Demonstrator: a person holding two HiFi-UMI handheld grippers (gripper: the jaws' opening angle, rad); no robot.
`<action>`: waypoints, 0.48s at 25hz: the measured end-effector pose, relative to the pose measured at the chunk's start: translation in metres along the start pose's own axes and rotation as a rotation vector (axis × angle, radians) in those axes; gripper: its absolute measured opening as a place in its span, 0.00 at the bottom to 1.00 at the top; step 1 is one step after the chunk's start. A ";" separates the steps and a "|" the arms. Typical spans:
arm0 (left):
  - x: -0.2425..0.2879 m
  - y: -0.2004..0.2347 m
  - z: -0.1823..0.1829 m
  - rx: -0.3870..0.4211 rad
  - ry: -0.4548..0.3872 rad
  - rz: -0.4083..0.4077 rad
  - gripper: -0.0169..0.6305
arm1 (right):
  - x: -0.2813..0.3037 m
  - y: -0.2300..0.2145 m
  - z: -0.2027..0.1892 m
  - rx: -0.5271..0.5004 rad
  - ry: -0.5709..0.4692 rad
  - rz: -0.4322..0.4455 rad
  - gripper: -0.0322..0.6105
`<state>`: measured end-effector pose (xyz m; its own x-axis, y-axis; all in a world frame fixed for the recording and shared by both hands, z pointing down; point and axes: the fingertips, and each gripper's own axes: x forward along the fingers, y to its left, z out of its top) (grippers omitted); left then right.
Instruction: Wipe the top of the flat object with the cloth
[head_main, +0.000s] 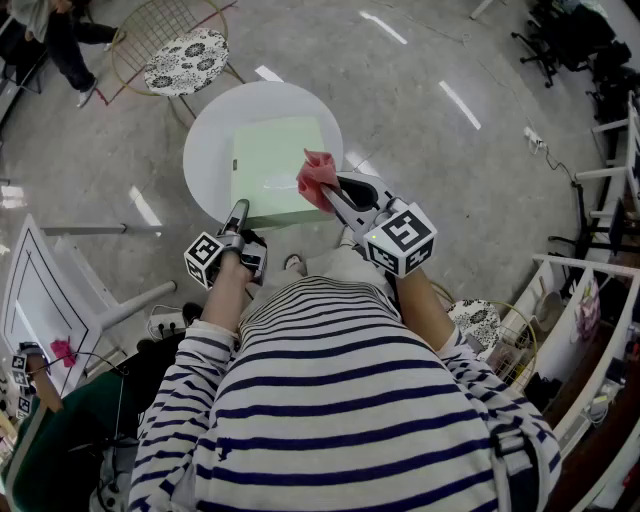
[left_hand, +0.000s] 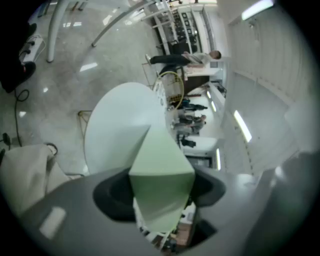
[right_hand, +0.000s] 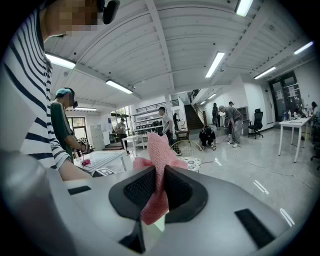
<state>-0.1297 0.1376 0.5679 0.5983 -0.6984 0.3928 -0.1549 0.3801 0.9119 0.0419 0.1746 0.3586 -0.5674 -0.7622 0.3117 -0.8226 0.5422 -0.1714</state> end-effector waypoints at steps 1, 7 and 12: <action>0.000 0.001 0.000 0.000 0.000 0.001 0.47 | 0.000 0.000 -0.001 -0.001 0.001 0.000 0.12; 0.001 0.003 0.000 -0.003 0.000 0.004 0.47 | 0.000 -0.001 -0.001 -0.004 0.003 0.003 0.12; 0.002 -0.001 0.000 0.000 0.007 0.004 0.47 | 0.000 -0.002 0.002 -0.008 0.008 0.002 0.12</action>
<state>-0.1288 0.1359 0.5677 0.6028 -0.6930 0.3954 -0.1570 0.3828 0.9104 0.0431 0.1732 0.3572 -0.5686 -0.7585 0.3185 -0.8212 0.5463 -0.1649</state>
